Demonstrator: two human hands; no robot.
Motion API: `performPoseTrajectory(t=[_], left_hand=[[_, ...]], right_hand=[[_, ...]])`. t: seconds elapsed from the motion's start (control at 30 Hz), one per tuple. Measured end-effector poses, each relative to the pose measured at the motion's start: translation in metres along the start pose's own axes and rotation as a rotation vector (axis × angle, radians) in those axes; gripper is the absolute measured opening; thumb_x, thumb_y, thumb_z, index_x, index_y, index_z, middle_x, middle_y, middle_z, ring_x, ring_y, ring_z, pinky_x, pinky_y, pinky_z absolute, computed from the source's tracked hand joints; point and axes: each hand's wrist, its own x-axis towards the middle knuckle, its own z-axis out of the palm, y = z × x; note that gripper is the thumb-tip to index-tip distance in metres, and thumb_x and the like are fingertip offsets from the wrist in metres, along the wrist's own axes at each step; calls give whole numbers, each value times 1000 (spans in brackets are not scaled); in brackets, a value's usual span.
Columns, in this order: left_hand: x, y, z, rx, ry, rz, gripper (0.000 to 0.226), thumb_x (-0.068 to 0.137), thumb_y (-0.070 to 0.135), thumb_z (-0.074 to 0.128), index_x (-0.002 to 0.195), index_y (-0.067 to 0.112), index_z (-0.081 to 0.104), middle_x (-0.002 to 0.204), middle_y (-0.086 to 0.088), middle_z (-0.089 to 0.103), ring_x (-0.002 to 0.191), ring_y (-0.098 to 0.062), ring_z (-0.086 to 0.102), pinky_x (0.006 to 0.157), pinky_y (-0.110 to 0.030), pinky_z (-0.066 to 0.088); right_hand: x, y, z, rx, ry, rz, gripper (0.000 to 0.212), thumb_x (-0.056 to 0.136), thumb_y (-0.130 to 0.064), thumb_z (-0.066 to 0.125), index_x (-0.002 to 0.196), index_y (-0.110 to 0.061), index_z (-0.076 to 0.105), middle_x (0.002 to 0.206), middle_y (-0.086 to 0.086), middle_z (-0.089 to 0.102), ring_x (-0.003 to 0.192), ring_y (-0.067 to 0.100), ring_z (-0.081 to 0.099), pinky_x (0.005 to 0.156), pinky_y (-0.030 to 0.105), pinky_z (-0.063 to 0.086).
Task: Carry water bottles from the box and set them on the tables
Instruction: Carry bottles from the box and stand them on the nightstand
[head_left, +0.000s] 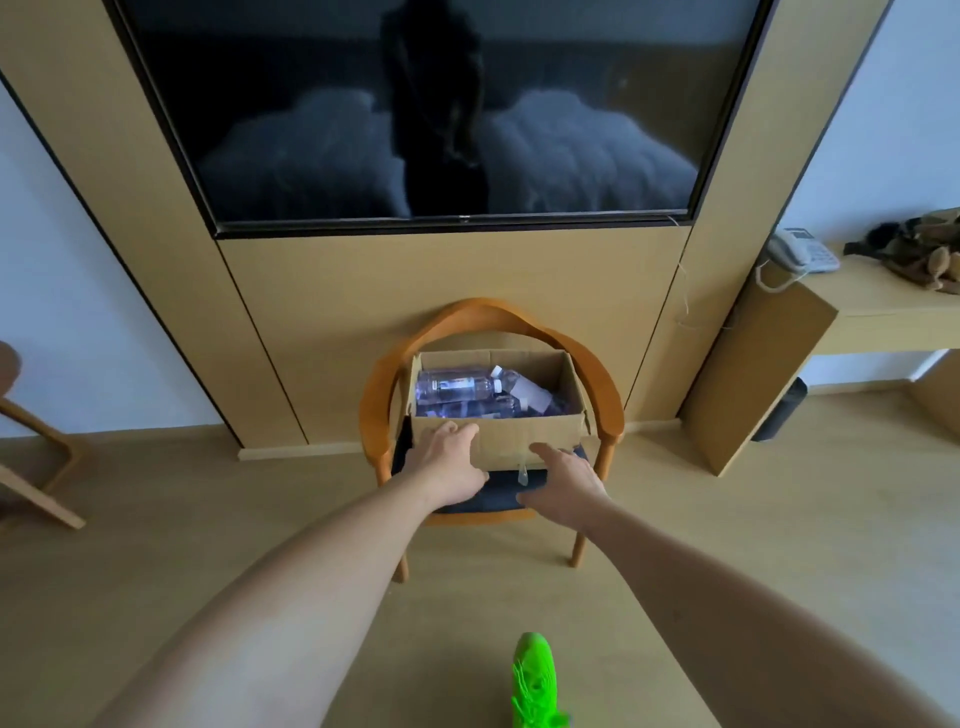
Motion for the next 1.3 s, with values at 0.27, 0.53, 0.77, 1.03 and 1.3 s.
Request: performPoseTrajectory(t=[0.27,0.53,0.77,1.03,1.3], left_hand=[[152,1,-1,-4,-79,-102,76,88,37,69,156,29,34,155,0,40,141,-26,40,105,-41,44],[255,-1,9,-26,-138,-141,66,91,38,66,152,28,40,151,-1,44,137,-27,42,105,-43,46],[338,-25,28,14,-160,-160,68,94,33,65,155,23,38,158,-6,39,145,-32,37,112,-49,43],[411,-73,60,92,-247,-139,82,88,40,75,156,22,35,162,-10,35,148,-33,32,119,-52,34],[447,-104,91,144,-356,-89,84,80,27,80,154,21,39,150,-8,46,139,-31,42,116,-50,36]], right_hand=[[165,11,-33,62,-121,-5,81,80,-34,75,153,-31,39,140,1,58,118,25,61,86,37,57],[266,27,-41,91,-230,12,59,86,-32,72,141,-26,50,129,5,64,114,28,63,92,42,58],[344,41,-17,39,-307,93,75,85,-36,75,151,-26,41,134,5,62,123,29,57,95,42,55],[427,46,15,-22,-363,240,65,89,-30,70,147,-26,42,132,7,61,118,30,58,91,43,56],[476,53,38,-118,-356,339,83,90,-29,72,158,-24,25,157,10,38,142,35,37,111,51,41]])
